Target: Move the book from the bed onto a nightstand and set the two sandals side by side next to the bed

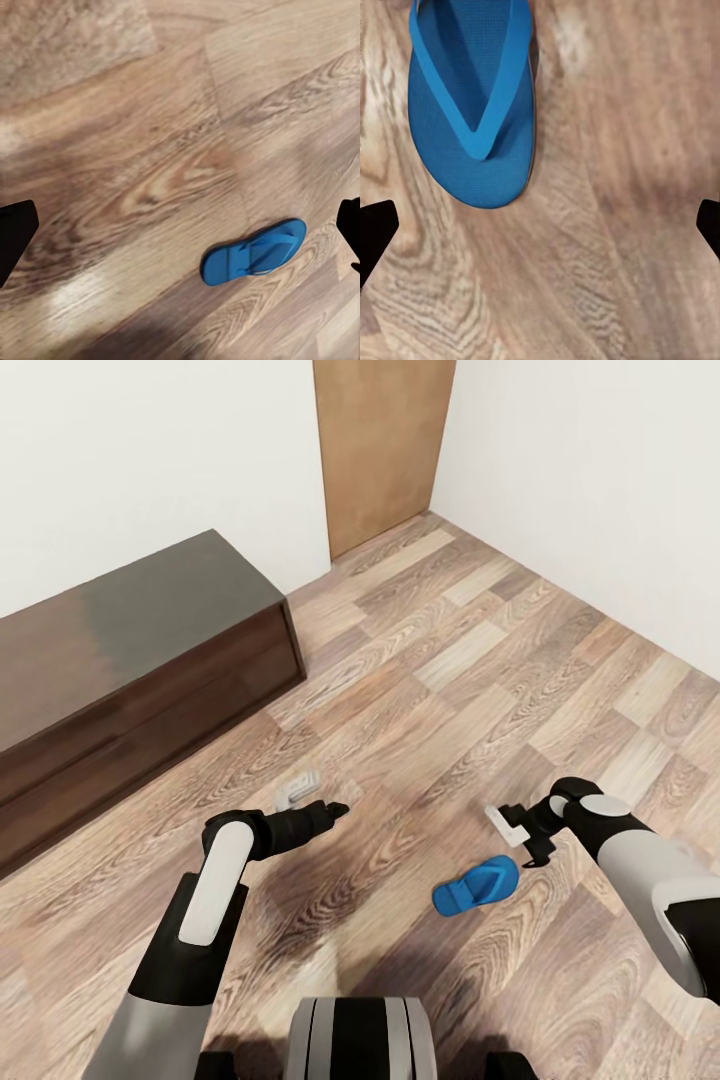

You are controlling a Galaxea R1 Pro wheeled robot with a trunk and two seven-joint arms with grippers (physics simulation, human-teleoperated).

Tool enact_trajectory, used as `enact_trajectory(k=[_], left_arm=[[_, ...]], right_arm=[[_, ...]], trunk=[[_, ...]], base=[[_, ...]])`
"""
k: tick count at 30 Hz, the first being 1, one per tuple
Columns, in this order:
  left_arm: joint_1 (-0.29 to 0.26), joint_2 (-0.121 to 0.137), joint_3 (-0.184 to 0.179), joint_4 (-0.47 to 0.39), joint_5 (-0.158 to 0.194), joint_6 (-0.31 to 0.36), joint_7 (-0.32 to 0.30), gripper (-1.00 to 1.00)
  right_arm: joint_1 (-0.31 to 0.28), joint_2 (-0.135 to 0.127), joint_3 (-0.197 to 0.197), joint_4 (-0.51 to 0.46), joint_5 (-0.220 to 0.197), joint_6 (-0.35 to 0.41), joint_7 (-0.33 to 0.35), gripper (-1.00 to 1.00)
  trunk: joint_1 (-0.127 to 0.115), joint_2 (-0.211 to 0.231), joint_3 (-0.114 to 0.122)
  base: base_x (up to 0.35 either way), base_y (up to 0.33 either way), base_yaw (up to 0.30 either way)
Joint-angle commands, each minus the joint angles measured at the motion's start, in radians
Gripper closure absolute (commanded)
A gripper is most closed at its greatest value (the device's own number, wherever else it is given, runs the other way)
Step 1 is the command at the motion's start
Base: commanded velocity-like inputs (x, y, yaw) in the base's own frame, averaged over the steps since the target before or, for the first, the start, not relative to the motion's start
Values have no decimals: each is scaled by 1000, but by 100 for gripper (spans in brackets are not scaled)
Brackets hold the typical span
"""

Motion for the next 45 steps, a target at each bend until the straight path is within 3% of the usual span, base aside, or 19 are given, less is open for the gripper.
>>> enact_trajectory(k=[1,27,45], left_arm=[[-1,0,0,-1,10,1,10,-100],[0,3,0,1,8,0,12,-100],[2,4,-1,1,9,-6,12,-100]], right_arm=[[-1,0,2,-2,3,-3,1,-100],[-13,0,0,-2,-2,-4,1,-100],[-16,-9,-4,-3,-10,-7,-11,-100]], trunk=[[0,-1,-5],[12,-7,-105],[12,-7,-105]], base=[[0,0,0],[0,0,0],[0,0,0]])
